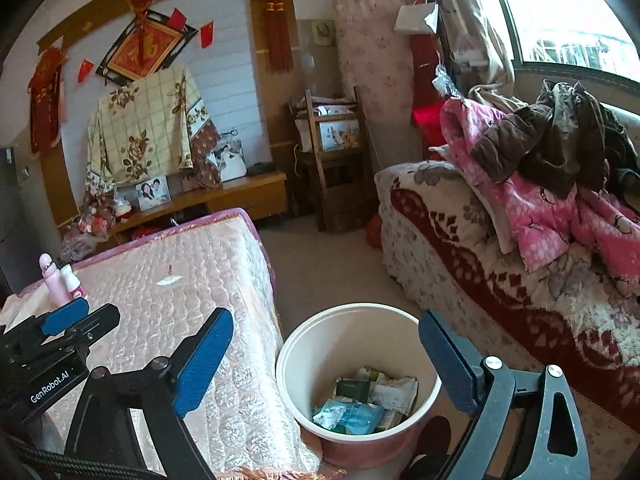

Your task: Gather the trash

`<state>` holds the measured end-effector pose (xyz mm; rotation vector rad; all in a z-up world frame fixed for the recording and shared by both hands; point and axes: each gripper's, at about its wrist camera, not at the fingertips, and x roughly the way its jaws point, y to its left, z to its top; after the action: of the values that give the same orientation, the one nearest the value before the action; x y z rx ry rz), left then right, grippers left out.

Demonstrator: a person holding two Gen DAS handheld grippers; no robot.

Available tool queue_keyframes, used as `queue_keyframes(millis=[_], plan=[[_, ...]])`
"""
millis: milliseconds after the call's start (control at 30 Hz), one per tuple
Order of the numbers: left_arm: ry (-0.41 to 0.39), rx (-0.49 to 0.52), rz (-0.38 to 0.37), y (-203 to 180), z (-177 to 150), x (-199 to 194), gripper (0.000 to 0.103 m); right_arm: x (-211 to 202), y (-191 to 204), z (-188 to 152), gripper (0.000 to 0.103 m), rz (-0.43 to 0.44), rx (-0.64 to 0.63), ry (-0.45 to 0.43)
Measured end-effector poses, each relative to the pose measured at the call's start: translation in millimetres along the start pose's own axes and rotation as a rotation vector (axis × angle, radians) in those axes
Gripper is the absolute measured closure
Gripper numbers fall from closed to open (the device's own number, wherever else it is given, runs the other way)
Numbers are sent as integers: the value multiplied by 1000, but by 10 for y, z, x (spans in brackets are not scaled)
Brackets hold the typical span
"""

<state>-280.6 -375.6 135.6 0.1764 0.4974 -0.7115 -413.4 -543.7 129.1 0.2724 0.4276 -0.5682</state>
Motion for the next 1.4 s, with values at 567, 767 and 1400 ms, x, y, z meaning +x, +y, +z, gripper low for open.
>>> queue_keyframes(millis=[567, 767, 1400], plan=[[-12, 1, -1, -39, 28, -34, 48, 2, 54, -11, 10, -13, -15, 15], [-11, -7, 0, -24, 27, -24, 48, 14, 85, 0, 10, -10, -20, 27], [-2, -5, -2, 8, -6, -11, 48, 47, 110, 13, 10, -4, -25, 38]])
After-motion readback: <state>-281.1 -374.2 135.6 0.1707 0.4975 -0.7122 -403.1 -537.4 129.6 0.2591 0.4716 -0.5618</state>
